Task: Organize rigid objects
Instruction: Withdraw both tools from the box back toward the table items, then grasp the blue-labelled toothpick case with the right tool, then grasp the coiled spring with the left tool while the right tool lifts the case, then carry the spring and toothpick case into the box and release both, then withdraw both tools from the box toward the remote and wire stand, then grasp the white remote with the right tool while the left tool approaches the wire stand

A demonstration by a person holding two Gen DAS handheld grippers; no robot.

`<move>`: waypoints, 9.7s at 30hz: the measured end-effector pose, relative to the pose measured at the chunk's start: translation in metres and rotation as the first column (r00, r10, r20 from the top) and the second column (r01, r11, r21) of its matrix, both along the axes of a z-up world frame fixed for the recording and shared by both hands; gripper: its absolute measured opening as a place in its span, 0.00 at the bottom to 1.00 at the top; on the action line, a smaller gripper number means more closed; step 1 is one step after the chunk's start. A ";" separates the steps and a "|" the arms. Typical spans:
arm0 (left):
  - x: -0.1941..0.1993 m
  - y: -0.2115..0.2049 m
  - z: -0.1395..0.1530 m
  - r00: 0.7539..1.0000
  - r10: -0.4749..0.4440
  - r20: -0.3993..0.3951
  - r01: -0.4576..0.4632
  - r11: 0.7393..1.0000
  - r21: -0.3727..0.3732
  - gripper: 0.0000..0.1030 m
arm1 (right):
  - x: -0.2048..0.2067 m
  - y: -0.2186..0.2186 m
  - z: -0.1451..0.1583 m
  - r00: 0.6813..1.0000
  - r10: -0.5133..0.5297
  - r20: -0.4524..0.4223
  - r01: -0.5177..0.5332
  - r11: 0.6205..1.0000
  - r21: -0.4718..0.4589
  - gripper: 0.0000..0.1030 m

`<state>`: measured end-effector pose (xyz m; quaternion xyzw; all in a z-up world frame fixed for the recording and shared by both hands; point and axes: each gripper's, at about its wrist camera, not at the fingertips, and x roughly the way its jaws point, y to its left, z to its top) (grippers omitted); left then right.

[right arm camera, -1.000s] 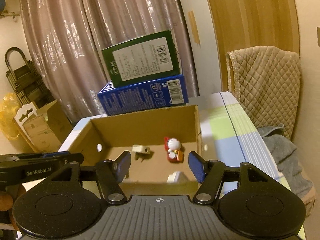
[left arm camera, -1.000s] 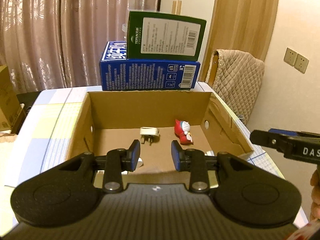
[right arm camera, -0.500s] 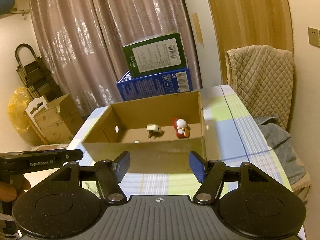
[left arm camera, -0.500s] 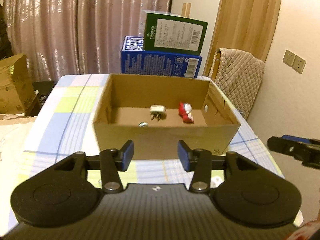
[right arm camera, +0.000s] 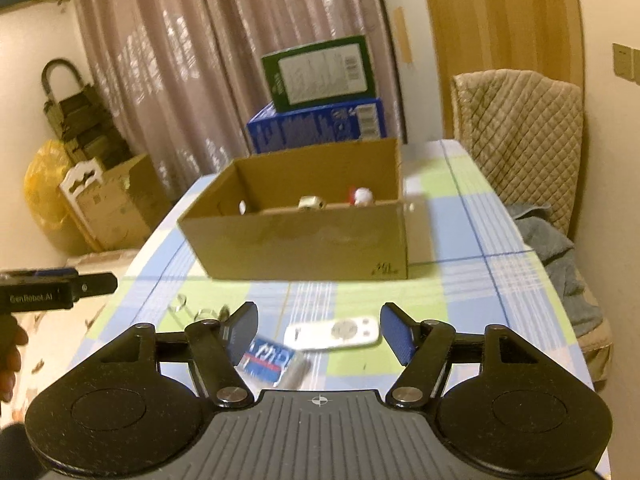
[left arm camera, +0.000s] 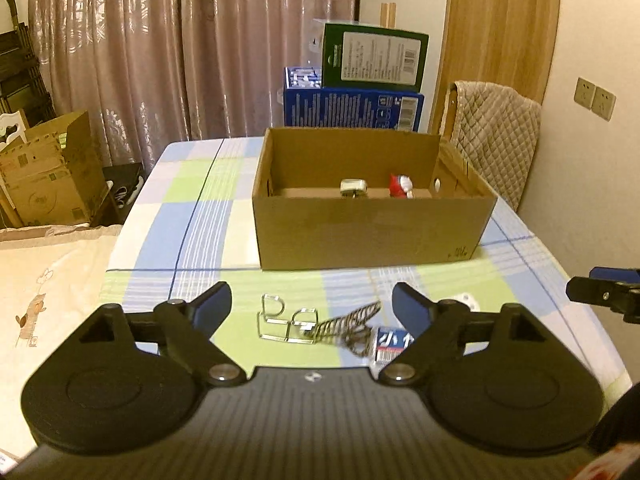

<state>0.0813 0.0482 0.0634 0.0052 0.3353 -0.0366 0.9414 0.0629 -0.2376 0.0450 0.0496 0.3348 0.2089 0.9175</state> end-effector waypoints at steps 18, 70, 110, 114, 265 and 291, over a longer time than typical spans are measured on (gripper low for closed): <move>0.004 0.021 -0.024 0.997 -0.040 -0.059 0.042 0.998 0.037 0.84 | 0.006 0.031 -0.027 0.986 0.165 -0.026 -0.166 0.980 -0.105 0.64; 0.060 0.014 -0.135 0.983 -0.090 -0.161 0.085 0.996 -0.036 0.84 | 0.072 0.129 -0.164 0.831 0.513 -0.216 -0.556 0.780 -0.287 0.54; 0.066 -0.054 -0.115 0.995 -0.085 -0.047 0.087 0.996 0.035 0.03 | 0.062 0.037 -0.131 0.957 0.260 -0.131 -0.281 0.943 -0.177 0.52; 0.061 -0.052 -0.104 0.996 -0.076 -0.038 0.077 0.997 0.014 0.03 | 0.060 0.036 -0.121 0.961 0.252 -0.115 -0.270 0.947 -0.177 0.52; -0.017 0.010 -0.042 0.995 0.058 -0.086 -0.062 0.997 -0.051 0.79 | 0.007 0.002 -0.047 0.995 0.055 -0.083 -0.063 0.994 -0.090 0.62; 0.052 0.020 -0.097 0.988 -0.092 -0.127 0.094 0.995 0.011 0.83 | 0.075 0.036 -0.099 0.927 0.361 -0.105 -0.373 0.854 -0.362 0.70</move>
